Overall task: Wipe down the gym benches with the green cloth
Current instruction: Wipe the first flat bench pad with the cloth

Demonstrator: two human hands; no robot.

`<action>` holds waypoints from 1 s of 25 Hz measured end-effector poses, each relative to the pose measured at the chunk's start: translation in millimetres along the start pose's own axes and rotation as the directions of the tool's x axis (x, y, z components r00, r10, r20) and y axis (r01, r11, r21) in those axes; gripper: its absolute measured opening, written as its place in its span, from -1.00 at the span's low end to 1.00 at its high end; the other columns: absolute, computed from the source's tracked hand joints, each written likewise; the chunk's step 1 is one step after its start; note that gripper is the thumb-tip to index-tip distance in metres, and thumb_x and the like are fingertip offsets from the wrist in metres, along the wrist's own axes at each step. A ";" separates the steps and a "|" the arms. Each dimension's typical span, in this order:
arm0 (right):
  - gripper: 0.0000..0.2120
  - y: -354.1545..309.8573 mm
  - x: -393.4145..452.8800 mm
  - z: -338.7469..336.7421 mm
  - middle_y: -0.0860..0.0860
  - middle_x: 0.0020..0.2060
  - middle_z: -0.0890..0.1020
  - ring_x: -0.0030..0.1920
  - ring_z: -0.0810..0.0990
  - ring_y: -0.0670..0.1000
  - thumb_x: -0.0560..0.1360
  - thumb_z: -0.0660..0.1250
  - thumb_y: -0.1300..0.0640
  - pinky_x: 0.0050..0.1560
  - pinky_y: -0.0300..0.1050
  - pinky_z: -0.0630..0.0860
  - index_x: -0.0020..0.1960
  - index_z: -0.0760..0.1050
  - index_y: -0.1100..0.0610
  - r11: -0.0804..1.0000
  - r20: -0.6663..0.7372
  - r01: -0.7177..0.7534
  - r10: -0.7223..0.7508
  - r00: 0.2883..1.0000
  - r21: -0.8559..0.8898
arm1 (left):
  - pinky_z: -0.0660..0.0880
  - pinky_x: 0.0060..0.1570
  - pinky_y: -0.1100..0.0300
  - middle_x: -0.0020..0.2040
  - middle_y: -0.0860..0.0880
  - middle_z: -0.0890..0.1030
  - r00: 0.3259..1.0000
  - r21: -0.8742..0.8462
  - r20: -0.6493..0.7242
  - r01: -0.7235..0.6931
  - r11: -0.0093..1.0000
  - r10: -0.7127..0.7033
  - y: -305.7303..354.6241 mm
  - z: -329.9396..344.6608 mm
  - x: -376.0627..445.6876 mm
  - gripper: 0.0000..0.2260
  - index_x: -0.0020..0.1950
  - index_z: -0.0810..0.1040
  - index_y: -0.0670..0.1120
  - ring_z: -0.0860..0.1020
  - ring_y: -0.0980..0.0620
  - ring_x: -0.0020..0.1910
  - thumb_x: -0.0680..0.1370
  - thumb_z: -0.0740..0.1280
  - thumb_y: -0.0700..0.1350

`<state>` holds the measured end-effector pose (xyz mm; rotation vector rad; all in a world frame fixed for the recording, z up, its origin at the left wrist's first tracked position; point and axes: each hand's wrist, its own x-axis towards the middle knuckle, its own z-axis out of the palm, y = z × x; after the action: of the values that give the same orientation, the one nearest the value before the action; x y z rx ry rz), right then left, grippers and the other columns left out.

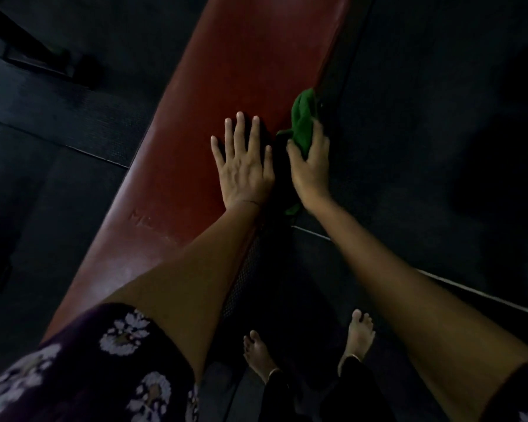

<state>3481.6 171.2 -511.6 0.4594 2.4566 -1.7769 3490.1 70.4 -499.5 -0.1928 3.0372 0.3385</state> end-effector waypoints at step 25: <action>-0.53 9.4 -145.8 37.2 0.20 0.25 0.39 0.20 0.42 0.09 0.57 0.19 0.21 -0.08 -0.43 0.21 0.46 0.23 0.16 0.991 -0.107 -0.117 0.110 0.988 -0.061 | -0.06 0.44 -0.13 0.50 -0.06 0.25 0.961 -0.076 -0.034 -0.276 0.958 0.274 -125.7 -18.1 -142.5 -0.55 0.48 0.26 -0.08 0.13 -0.07 0.50 0.62 -0.01 0.01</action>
<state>3618.9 110.3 -498.3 0.6868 2.4935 -1.6611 3646.6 -38.8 -495.6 0.2265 3.0758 0.4801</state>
